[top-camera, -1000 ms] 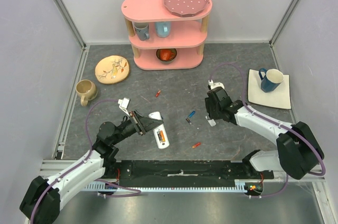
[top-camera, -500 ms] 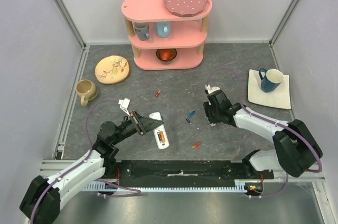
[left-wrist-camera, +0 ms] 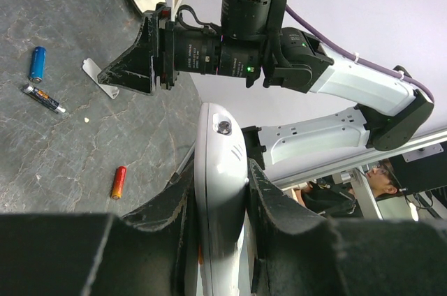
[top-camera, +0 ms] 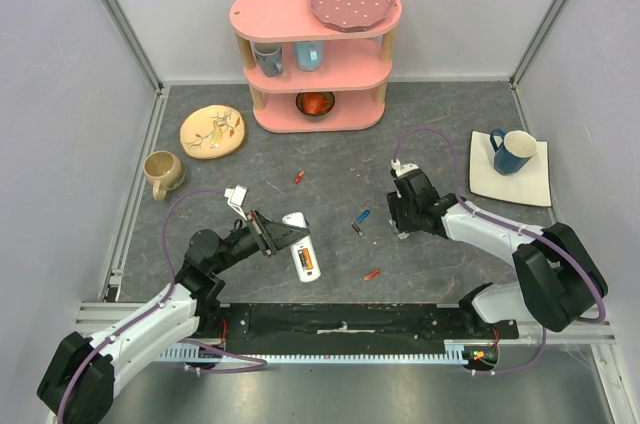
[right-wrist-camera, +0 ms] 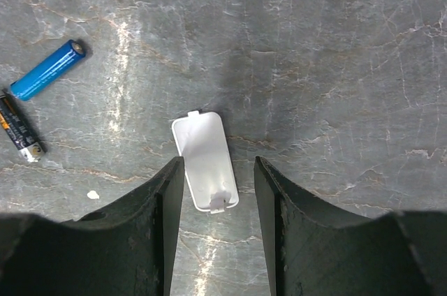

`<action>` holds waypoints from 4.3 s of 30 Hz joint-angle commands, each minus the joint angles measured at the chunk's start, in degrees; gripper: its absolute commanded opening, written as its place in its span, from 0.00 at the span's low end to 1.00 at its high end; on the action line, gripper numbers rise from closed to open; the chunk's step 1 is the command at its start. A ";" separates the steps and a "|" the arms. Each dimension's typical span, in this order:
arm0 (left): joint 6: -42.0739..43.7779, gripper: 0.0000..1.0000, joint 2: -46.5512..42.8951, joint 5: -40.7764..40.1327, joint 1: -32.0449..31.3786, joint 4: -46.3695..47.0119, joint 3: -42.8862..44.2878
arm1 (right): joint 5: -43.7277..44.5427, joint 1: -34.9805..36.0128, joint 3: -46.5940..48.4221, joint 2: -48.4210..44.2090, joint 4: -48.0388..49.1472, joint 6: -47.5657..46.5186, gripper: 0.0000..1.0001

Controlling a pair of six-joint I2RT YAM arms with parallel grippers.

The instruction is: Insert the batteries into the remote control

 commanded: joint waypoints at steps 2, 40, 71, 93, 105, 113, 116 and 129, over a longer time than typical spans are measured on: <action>1.96 0.02 -0.08 0.74 0.01 2.16 -2.15 | 0.34 -1.01 -0.14 0.36 1.55 -0.64 0.52; 1.69 0.02 0.44 0.74 0.01 3.74 -2.76 | -5.64 -1.45 -1.64 1.77 2.78 0.50 0.44; 1.52 0.02 2.03 1.27 0.01 4.97 -2.50 | -8.27 -1.45 -2.61 -1.93 3.22 0.50 0.48; 1.52 0.02 1.76 1.09 0.01 5.15 -2.76 | -8.36 -1.45 -1.82 1.68 2.60 0.41 0.48; 1.25 0.02 0.97 1.18 0.01 5.59 -3.81 | -4.93 1.54 0.29 4.84 -0.30 1.29 0.49; 1.08 0.02 0.53 1.18 0.01 5.50 -4.26 | -3.62 2.59 0.91 6.07 -1.44 1.82 0.40; 0.99 0.02 0.44 1.18 0.01 5.59 -4.26 | -3.44 2.95 1.08 6.42 -1.53 1.91 0.37; 0.81 0.02 0.18 1.36 0.01 5.94 -4.35 | -1.94 4.70 1.44 6.34 -2.76 3.40 0.12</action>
